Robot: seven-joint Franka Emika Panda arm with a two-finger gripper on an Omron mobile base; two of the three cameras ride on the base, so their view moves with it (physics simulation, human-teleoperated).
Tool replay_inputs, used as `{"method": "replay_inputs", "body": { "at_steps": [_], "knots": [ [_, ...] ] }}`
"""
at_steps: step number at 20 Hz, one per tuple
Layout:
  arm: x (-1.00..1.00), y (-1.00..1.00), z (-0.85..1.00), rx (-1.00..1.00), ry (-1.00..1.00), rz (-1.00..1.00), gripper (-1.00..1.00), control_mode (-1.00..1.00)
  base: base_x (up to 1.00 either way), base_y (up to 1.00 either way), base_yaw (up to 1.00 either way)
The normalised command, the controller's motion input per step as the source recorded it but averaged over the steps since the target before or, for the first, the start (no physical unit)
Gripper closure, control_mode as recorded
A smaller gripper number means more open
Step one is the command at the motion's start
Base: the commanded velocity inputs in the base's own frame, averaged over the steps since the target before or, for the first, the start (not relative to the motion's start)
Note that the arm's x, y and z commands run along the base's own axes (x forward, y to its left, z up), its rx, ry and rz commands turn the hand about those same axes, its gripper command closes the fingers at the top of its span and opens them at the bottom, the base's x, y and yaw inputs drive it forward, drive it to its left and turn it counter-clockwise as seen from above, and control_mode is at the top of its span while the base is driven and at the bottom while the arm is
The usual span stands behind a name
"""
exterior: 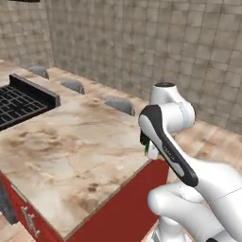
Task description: Place the sponge inside the microwave to prepare for sanitizing.
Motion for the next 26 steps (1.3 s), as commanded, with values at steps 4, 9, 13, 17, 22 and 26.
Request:
{"method": "replay_inputs", "body": {
  "at_steps": [4,9,13,17,22,26],
  "knots": [
    [0.0,0.0,0.0,0.0,0.0,0.0,1.0,1.0,0.0,0.09,-0.99],
    [0.0,0.0,0.0,0.0,0.0,0.0,1.0,1.0,0.0,0.09,-0.99],
    [0.0,0.0,0.0,0.0,0.0,0.0,1.0,1.0,0.0,0.09,-1.0],
    [0.0,0.0,0.0,0.0,0.0,0.0,1.0,1.0,0.0,0.09,-1.0],
    [0.0,0.0,0.0,0.0,0.0,0.0,1.0,1.0,0.0,0.09,-1.0],
    [0.0,0.0,0.0,0.0,0.0,0.0,1.0,1.0,0.0,0.09,-1.0]
  ]
}}
